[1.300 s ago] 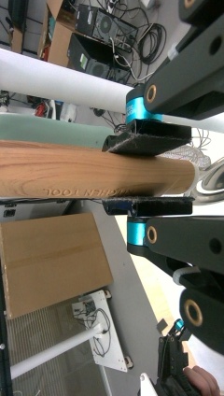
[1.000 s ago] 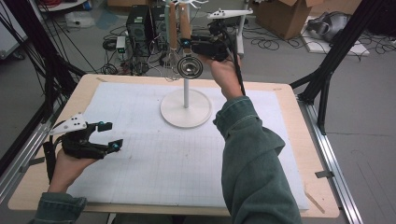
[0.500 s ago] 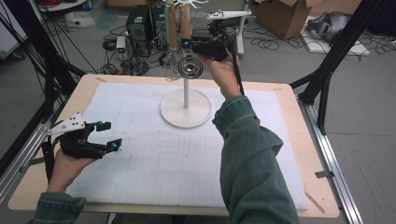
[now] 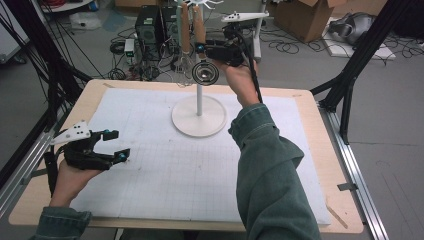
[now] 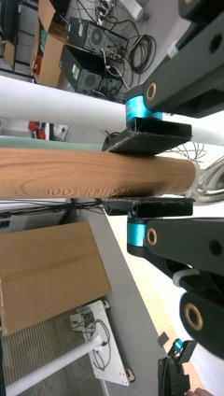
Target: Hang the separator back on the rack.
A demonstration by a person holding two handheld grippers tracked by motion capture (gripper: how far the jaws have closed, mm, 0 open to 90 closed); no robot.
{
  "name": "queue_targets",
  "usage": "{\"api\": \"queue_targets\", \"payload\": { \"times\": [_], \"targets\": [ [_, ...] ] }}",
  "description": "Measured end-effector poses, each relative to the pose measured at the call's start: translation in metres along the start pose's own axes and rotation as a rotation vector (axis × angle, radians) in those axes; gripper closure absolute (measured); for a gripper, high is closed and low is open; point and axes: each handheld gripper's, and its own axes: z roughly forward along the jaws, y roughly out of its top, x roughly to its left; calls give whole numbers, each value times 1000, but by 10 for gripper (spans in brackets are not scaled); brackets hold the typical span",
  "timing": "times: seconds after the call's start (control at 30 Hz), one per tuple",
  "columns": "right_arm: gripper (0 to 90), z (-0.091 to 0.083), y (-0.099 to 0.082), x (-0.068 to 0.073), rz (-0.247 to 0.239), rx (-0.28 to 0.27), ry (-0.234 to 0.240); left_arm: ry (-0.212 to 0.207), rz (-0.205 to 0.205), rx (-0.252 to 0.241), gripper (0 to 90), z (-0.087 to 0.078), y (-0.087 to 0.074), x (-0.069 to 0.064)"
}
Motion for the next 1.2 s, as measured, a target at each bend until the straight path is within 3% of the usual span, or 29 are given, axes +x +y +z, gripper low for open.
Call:
{"api": "queue_targets", "payload": {
  "times": [0.53,0.93,1.2],
  "targets": [
    [661,-2,-1,-2,13,-11,9,1,0,2,176,-1,0,1],
    [432,-19,-17,-5,26,-20,21,-6,-8,16,172,2,-2,2],
    [310,-37,-40,-6,30,-20,10,-12,-14,33,160,6,-4,1]
  ]
}}
